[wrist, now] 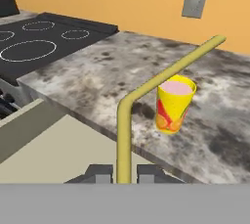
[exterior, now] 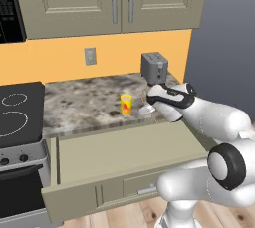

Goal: Pick up the straw from the left drawer and put it inside the smoothie cup.

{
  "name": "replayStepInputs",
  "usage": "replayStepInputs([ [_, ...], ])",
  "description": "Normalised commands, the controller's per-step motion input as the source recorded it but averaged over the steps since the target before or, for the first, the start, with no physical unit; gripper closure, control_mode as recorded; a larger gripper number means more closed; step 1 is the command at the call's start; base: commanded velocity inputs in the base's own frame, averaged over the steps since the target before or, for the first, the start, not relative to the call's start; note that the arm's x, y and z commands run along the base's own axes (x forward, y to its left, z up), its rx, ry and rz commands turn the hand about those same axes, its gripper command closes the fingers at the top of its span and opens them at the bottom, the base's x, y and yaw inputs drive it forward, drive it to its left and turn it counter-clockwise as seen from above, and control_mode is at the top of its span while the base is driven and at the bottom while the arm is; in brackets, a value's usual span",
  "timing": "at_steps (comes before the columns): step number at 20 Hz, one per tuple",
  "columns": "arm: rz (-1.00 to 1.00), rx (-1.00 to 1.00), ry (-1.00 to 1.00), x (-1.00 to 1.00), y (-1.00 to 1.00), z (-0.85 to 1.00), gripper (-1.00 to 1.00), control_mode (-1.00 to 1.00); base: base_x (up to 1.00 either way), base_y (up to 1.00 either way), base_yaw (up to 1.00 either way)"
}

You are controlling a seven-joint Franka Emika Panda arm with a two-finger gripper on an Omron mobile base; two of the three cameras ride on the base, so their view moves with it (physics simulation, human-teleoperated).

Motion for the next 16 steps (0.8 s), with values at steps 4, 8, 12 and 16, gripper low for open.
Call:
replayStepInputs([
  [4, 0.11, 0.26, -0.23, 0.00, 0.00, 0.61, 1.00, -1.00, 0.00, 0.00, 0.00],
  [8, 0.06, 0.23, -0.16, 0.05, 0.00, 0.57, 1.00, -1.00, 0.00, 0.00, 0.00],
  [12, 0.01, 0.19, -0.07, 0.17, 0.00, 0.47, 1.00, -1.00, 0.00, 0.00, 0.00],
  [16, 0.00, 0.15, 0.00, 0.26, 0.00, 0.27, 1.00, -1.00, 0.00, 0.00, 0.00],
])
